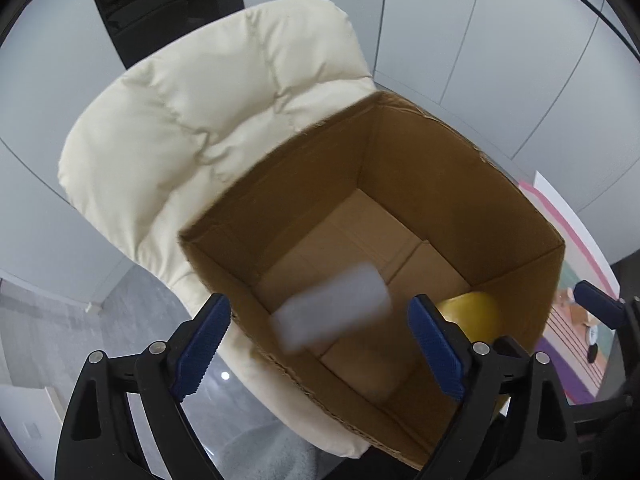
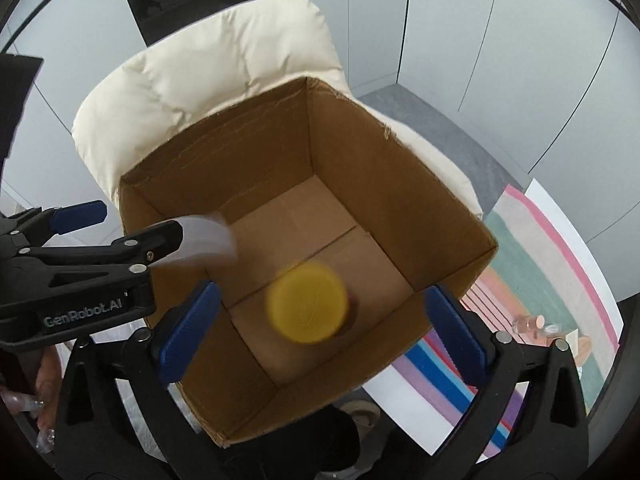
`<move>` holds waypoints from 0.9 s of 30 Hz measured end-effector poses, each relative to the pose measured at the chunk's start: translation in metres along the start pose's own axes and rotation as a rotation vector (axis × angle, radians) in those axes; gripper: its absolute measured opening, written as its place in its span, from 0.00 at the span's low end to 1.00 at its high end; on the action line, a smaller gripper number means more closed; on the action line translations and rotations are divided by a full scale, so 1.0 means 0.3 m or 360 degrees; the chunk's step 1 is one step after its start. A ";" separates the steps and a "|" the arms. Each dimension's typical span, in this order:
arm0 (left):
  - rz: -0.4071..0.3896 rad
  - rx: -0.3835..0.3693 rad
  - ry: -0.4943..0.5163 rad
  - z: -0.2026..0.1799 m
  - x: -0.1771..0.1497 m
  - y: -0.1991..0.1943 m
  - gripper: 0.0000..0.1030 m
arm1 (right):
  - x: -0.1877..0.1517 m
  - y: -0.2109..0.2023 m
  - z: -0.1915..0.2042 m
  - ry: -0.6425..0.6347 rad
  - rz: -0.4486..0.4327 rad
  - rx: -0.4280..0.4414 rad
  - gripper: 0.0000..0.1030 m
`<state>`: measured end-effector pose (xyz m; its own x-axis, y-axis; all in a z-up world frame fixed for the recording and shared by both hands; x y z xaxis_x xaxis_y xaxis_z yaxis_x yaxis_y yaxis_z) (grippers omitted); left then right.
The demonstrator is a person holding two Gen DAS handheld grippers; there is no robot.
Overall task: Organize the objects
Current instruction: 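Lower the frosted case into the box with the left tool while the right tool releases the jar inside, then withdraw both tools from the box back toward the cloth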
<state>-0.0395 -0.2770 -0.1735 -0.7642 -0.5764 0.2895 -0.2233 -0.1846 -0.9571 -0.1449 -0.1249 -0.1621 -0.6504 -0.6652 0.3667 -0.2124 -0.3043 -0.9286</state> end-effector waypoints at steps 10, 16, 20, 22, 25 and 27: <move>0.0018 -0.0094 -0.0020 -0.005 -0.014 -0.019 0.90 | -0.018 -0.026 -0.010 0.0023 -0.0009 -0.0021 1.00; 0.0005 -0.0102 -0.0034 -0.007 -0.031 -0.047 0.90 | -0.029 -0.070 -0.024 0.0068 -0.0039 -0.0021 1.00; -0.0006 -0.0141 -0.0038 -0.011 -0.050 -0.077 0.90 | -0.040 -0.110 -0.034 0.0105 -0.0068 -0.0021 1.00; -0.0023 -0.0144 -0.0035 -0.013 -0.060 -0.100 0.90 | -0.046 -0.129 -0.041 0.0129 -0.0080 -0.0015 1.00; -0.0045 -0.0132 -0.0026 -0.009 -0.076 -0.134 0.91 | -0.060 -0.164 -0.056 0.0172 -0.0105 -0.0018 1.00; -0.0062 -0.0133 -0.0025 -0.002 -0.094 -0.157 0.94 | -0.075 -0.190 -0.056 0.0188 -0.0117 -0.0017 1.00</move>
<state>-0.0078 -0.2515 -0.1366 -0.7443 -0.5827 0.3262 -0.3031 -0.1404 -0.9426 -0.1304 -0.0811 -0.1183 -0.7138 -0.5565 0.4252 -0.2699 -0.3415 -0.9003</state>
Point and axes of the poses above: each gripper's, at about its wrist camera, not at the fingertips, and y roughly the way its jaws point, z to its left, x to its top, the point moved 6 cm from there along y, roughly the way its jaws point, and after that the axes turned 6 degrees about z, right-handed, at the moved point
